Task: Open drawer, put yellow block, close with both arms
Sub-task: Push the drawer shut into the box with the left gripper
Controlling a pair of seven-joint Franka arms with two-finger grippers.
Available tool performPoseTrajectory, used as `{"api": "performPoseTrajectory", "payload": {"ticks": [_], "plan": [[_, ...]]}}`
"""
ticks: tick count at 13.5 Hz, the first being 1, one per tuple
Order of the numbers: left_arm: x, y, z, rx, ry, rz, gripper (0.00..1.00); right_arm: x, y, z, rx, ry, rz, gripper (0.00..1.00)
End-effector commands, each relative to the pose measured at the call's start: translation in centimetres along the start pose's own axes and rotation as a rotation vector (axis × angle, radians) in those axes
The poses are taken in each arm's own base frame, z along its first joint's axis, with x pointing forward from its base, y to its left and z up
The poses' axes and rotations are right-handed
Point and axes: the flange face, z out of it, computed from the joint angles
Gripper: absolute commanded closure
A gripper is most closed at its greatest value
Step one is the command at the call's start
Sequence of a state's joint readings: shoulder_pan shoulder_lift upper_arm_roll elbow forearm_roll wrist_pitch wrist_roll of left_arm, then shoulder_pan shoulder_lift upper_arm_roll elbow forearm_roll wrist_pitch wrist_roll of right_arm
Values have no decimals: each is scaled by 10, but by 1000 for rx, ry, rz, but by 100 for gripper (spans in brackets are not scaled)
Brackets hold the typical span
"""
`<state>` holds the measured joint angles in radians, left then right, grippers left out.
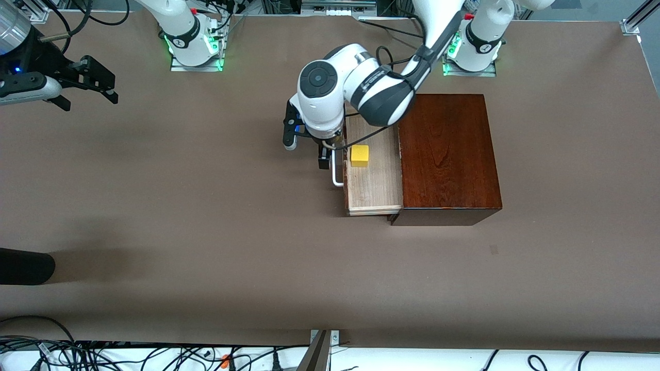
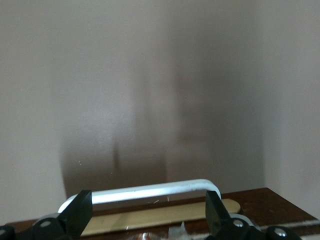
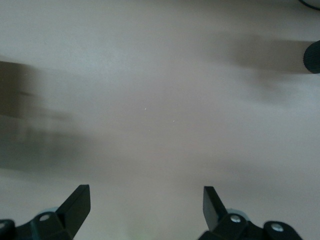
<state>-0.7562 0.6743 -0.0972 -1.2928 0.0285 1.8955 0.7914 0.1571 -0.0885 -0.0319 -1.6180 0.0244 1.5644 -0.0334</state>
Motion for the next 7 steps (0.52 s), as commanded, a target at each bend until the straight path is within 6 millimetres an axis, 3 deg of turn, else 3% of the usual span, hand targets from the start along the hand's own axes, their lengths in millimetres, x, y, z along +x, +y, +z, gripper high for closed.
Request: {"api": "performPoseTrajectory", "payload": {"ticks": [1, 5, 7], "plan": [[16, 4, 10, 50, -17, 28, 0, -4, 2, -8, -8, 17, 26, 0], [-1, 2, 28, 13, -65, 9, 0, -6, 8, -25, -12, 32, 24, 0], [-7, 0, 29, 21, -105, 16, 0, 8, 12, -4, -12, -4, 40, 0]]}}
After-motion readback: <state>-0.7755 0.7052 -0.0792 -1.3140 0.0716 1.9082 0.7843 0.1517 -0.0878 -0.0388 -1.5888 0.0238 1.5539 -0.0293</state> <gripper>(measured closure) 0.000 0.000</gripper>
